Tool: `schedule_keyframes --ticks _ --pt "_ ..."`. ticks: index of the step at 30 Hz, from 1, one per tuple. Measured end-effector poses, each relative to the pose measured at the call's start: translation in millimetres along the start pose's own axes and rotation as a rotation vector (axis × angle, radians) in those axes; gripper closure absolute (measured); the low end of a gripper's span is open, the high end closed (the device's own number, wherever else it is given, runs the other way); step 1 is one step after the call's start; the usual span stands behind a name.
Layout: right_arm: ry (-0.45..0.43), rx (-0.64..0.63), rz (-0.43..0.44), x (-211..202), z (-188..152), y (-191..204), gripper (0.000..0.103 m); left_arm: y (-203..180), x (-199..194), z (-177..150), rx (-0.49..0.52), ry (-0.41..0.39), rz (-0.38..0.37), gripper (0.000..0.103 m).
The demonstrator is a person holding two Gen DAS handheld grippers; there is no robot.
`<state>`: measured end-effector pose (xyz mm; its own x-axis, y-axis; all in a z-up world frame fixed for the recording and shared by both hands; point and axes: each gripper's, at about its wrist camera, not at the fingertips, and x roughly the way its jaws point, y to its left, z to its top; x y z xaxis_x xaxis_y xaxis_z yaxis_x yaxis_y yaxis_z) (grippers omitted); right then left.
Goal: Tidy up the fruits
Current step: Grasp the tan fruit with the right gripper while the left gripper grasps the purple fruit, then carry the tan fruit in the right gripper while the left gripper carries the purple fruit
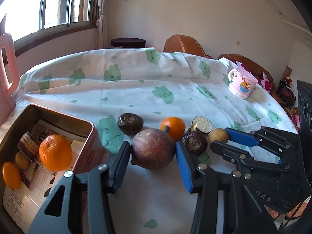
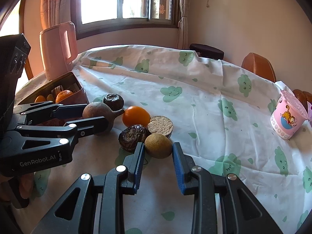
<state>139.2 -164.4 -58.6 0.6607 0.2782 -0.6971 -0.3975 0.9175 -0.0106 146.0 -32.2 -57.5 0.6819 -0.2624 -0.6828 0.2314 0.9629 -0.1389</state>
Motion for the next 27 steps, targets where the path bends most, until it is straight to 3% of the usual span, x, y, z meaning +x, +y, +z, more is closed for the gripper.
schedule_keyframes --ticks 27 --pt "-0.143 0.023 0.017 -25.8 -3.1 -4.6 0.072 -6.9 -33.4 -5.9 0.031 -0.174 0.069 0.054"
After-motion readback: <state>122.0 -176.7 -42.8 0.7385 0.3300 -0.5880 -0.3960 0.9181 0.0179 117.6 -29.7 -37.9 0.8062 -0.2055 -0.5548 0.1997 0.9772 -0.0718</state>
